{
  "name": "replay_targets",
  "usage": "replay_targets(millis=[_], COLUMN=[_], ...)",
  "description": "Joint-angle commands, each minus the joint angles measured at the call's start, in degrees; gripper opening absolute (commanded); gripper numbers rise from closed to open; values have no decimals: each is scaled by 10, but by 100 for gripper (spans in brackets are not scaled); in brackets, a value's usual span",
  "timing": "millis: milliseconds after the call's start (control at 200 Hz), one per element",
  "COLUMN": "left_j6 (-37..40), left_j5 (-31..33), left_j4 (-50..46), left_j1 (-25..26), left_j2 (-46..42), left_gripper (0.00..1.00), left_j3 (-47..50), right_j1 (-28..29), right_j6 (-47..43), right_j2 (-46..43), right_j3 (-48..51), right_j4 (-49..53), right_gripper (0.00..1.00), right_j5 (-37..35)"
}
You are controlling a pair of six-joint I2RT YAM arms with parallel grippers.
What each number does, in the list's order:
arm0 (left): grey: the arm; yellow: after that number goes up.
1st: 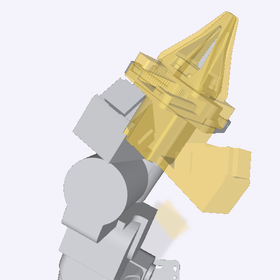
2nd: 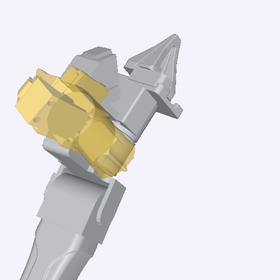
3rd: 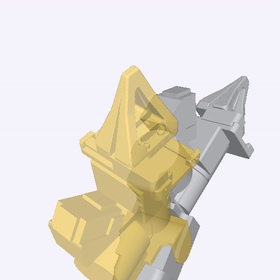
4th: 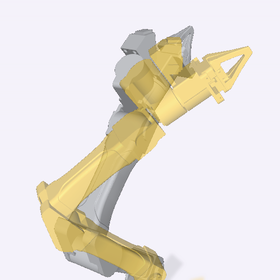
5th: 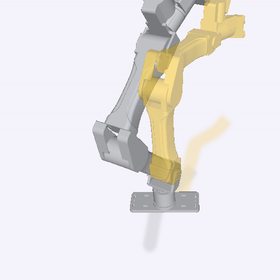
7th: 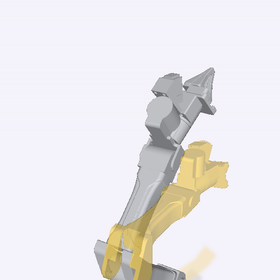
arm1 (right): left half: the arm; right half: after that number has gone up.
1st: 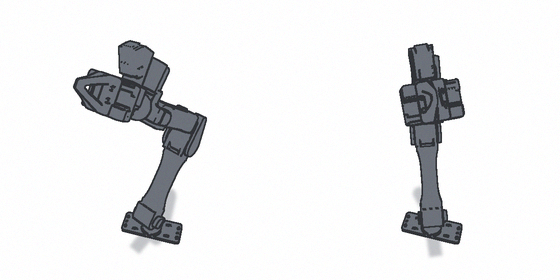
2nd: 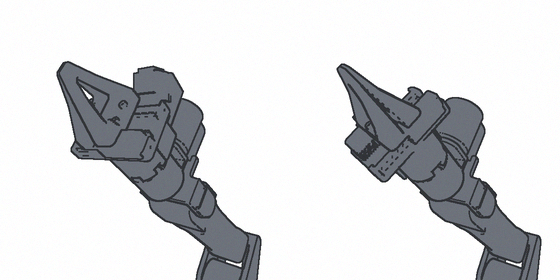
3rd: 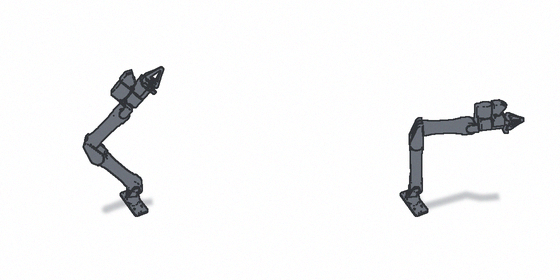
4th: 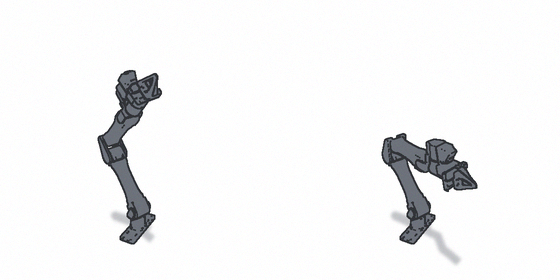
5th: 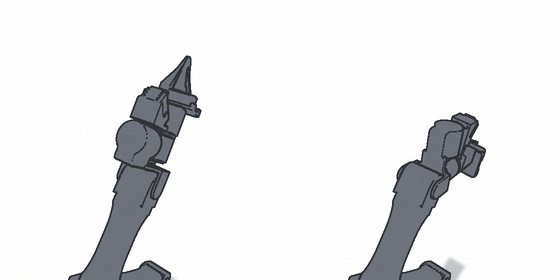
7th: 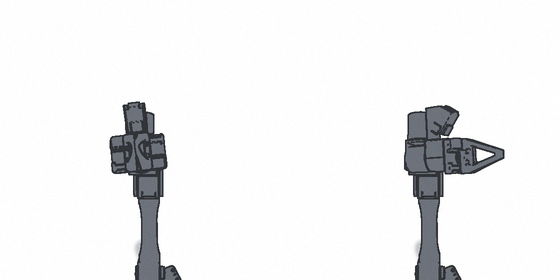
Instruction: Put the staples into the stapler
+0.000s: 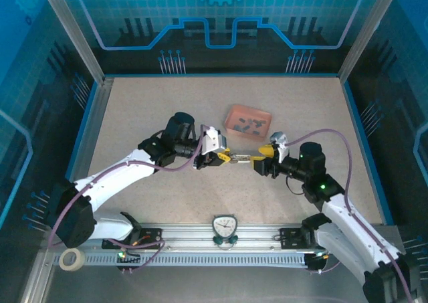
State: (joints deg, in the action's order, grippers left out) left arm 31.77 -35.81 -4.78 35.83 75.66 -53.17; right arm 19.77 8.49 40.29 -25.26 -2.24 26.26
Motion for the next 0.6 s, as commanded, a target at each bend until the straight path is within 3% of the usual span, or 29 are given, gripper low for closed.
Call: replay_targets(millis=[0, 145, 245, 420, 595], left_j6=[-56, -127, -132, -103, -100], left_j5=[-26, 27, 74, 136, 150], left_j4=[126, 363, 491, 611, 662], left_j1=[-1, 7, 18, 49, 60], left_j2=[-18, -20, -6, 24, 40], left_gripper=[13, 13, 12, 13, 13], left_j3=[36, 124, 168, 202, 216], right_j1=[-13, -28, -33, -31, -7], right_j6=[22, 166, 280, 457, 496], right_j2=[-25, -25, -11, 22, 29], right_j3=[13, 3, -5, 24, 32], right_j4=[-7, -1, 3, -112, -185], right_gripper=[56, 56, 56, 54, 54], right_j5=[-44, -72, -86, -49, -73])
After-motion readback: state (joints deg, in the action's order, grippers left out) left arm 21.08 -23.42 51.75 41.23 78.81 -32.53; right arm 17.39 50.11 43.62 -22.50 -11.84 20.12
